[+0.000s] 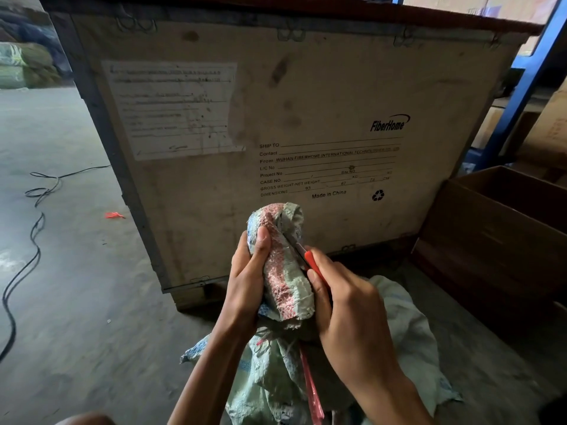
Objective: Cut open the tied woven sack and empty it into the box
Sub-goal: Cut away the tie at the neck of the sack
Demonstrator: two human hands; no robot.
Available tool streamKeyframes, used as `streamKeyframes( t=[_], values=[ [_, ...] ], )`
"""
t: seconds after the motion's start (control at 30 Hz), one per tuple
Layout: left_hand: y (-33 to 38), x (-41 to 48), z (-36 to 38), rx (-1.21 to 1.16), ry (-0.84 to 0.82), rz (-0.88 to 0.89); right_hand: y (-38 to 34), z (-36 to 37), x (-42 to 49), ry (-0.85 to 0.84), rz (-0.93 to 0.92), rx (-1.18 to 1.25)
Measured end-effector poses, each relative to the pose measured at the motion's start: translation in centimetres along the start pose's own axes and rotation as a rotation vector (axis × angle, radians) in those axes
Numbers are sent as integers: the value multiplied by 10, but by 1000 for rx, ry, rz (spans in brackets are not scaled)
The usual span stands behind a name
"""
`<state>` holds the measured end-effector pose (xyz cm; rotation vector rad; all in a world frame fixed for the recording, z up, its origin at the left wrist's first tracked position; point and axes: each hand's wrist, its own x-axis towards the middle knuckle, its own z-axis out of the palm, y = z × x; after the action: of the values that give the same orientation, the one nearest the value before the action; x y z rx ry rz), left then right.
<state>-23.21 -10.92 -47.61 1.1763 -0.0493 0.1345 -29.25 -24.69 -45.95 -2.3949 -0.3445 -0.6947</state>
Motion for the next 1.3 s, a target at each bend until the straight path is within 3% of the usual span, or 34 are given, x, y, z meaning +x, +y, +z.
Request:
streamKeyframes(
  t=[0.23,0.43,0.63,0.73,0.87,0.93,1.1,1.3],
  values=[
    [2,2,-6,93,68,87,1,-1,-18,-106,0,-118],
    [9,8,-12,68,164,60,8,-6,-31,-161,-3,-31],
    [17,7,-10,45,207,-34,20,-23,-16,2,63,116],
    [17,2,-7,18,127,-69,22,-36,-3,51,240,391],
    [17,-18,18,14,-173,-110,23,-30,13,61,403,660],
    [13,-27,31,37,-193,-67,29,-23,15,43,452,748],
    [12,-35,35,382,-106,252,37,-22,15,102,405,713],
    [15,-33,29,280,-198,170,49,-23,18,92,423,722]
  ],
)
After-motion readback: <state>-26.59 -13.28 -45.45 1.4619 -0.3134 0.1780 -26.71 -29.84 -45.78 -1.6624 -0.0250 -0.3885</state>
